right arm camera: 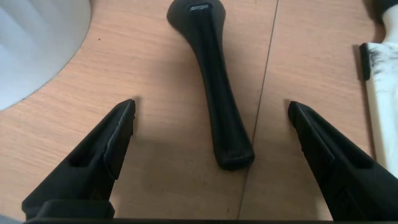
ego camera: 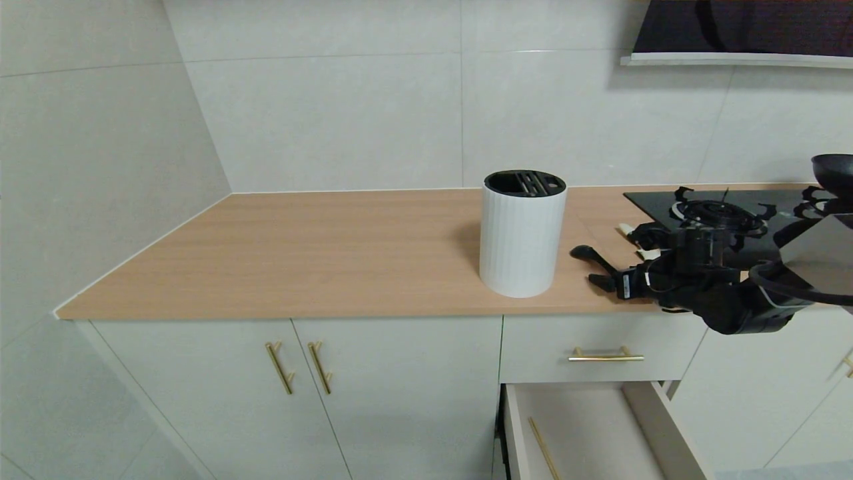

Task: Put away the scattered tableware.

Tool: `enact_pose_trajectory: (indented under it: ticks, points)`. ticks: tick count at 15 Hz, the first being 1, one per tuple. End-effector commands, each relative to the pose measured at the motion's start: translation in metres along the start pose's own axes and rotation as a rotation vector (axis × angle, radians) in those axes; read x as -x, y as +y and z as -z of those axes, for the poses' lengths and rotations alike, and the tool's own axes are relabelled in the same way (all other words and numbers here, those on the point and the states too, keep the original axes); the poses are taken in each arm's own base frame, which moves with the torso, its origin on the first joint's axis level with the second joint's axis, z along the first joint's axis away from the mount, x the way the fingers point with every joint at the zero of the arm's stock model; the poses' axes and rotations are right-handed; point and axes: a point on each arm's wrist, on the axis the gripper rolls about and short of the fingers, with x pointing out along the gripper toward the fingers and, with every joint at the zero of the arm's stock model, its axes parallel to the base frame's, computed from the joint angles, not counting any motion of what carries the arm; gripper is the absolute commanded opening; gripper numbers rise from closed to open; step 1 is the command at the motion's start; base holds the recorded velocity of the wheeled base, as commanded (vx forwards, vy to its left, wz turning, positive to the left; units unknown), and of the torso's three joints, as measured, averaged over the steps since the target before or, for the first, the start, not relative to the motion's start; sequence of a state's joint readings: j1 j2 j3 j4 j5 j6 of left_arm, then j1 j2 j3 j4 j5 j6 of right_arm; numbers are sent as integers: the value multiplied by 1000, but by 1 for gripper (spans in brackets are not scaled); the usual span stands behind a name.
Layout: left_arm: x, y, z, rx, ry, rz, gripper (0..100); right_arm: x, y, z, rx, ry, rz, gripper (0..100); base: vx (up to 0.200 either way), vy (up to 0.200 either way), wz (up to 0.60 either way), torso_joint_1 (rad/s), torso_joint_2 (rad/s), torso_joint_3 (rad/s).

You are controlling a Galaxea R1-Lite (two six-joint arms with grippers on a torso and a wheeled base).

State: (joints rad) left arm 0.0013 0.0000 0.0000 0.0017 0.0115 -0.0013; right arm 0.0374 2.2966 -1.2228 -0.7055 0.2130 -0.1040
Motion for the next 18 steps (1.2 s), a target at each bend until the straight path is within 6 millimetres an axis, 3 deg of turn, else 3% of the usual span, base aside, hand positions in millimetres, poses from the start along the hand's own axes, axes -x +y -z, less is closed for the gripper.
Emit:
enact_pose_trajectory:
  ticks: [1,4,5,14,18]
  points:
    - [0,0,0,0,1,0,100,0,0,0,0,0,0,100,0,0,0,0,0,0]
    - [0,0,0,0,1,-1,100,0,0,0,-1,0,0,100,0,0,0,0,0,0]
    - [0,0,0,0,1,-1,100,0,0,0,-1,0,0,0,0,0,0,0,0,0]
    - [0,0,0,0,1,-1,100,2,0,-7,-9,20,46,0,0,0,0,0,0,0]
    - [0,0,0,0,1,-1,100,20,13,-33,-124,48,21,0,0,0,0,0,0,0]
